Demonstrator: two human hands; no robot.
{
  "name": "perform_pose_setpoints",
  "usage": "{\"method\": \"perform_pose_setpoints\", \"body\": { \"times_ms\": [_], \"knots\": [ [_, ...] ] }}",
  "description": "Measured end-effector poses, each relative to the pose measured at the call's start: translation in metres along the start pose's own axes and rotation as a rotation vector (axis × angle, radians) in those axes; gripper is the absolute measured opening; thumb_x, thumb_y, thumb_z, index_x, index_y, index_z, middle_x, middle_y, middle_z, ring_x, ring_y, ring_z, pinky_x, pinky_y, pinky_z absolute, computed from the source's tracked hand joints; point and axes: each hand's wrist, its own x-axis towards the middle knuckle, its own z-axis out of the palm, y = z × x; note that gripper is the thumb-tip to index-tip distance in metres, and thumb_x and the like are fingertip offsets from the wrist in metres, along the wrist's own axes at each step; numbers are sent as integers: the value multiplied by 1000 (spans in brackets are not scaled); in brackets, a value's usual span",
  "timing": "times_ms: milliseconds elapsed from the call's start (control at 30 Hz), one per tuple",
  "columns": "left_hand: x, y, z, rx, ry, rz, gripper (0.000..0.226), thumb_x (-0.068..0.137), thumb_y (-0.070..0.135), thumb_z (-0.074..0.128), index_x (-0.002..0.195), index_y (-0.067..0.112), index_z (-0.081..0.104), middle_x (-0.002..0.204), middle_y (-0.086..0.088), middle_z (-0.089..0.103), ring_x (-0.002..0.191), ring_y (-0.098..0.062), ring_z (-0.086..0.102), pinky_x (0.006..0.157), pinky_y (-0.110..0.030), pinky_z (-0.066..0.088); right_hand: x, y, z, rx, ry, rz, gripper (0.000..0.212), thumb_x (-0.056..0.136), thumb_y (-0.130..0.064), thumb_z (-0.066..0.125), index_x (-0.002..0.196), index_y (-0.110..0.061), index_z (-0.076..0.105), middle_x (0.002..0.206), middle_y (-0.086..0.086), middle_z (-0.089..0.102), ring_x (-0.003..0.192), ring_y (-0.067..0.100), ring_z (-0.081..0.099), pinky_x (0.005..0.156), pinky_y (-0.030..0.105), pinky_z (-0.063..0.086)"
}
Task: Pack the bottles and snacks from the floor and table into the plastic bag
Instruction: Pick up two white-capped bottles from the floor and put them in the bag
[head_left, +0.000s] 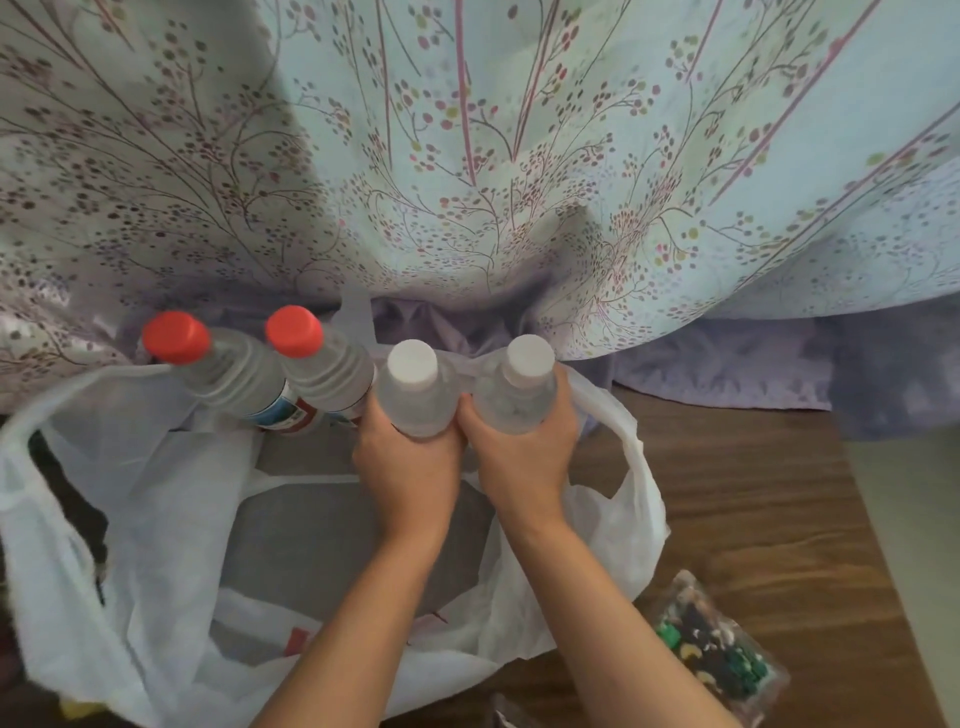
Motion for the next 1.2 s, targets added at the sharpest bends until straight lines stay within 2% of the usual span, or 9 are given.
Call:
{"method": "perform_pose_setpoints", "body": {
  "times_ms": [100, 167, 267, 500, 600, 767, 900, 1033, 1200],
  "knots": [
    [-2, -1, -3, -12, -51, -11, 46, 72, 36, 81, 110, 16, 65, 104, -2, 72, 98, -26, 66, 69, -24, 35, 1, 1, -2, -9, -50, 5, 53, 65, -4, 91, 107, -19, 62, 95, -7, 70, 88, 9, 65, 86, 32, 55],
    [-1, -5, -7, 5, -81, -7, 45, 73, 31, 83, 112, 18, 64, 108, -1, 73, 101, -24, 67, 74, -26, 39, 2, 2, -5, -35, -98, -3, 54, 65, -5, 91, 107, -21, 61, 96, -8, 69, 88, 8, 64, 85, 31, 54],
    [1, -8, -12, 38, -105, 8, 43, 74, 23, 83, 112, 18, 65, 109, -3, 73, 104, -26, 67, 76, -27, 40, 1, 4, -7, -91, -172, -35, 55, 65, -7, 91, 108, -22, 60, 99, -7, 68, 92, 10, 65, 86, 31, 54],
    [6, -5, -19, 167, -150, 109, 35, 76, 25, 78, 106, 15, 64, 107, -12, 74, 106, -39, 63, 71, -27, 32, 0, 4, -12, -118, -217, -70, 57, 63, -2, 89, 108, -20, 60, 100, -7, 68, 93, 14, 66, 86, 21, 50],
    [5, -5, -21, 181, -168, 116, 36, 77, 25, 78, 109, 15, 65, 108, -11, 74, 107, -39, 63, 72, -31, 38, -1, 2, -14, -147, -219, -78, 58, 63, -4, 89, 110, -21, 61, 101, -9, 69, 96, 12, 67, 86, 18, 49],
    [2, -8, -23, 68, -183, 11, 39, 77, 24, 81, 114, 21, 67, 111, -2, 75, 107, -28, 67, 80, -34, 48, -4, -3, -17, -177, -220, -115, 63, 63, -11, 93, 115, -26, 61, 110, -10, 69, 107, 15, 67, 94, 29, 52],
    [-2, -11, -26, 16, -180, 5, 44, 78, 15, 79, 120, 23, 66, 114, 2, 75, 109, -21, 68, 86, -35, 51, -7, -9, -19, -165, -231, -128, 66, 63, -13, 93, 118, -27, 60, 115, -11, 67, 112, 17, 65, 99, 37, 52],
    [-6, -3, -30, 15, -135, 82, 45, 76, 9, 78, 118, 22, 67, 112, 3, 75, 107, -20, 67, 87, -37, 52, -9, -19, -22, -179, -258, -164, 73, 64, -18, 96, 126, -24, 59, 120, -15, 65, 118, 13, 62, 103, 31, 49],
    [-13, 1, -42, -78, -152, 94, 58, 73, 16, 84, 127, 27, 65, 119, 13, 72, 115, -5, 65, 100, -41, 53, -12, -35, -30, -170, -266, -211, 81, 63, -24, 99, 132, -22, 57, 123, -14, 66, 121, 12, 63, 103, 33, 50]
  ]
}}
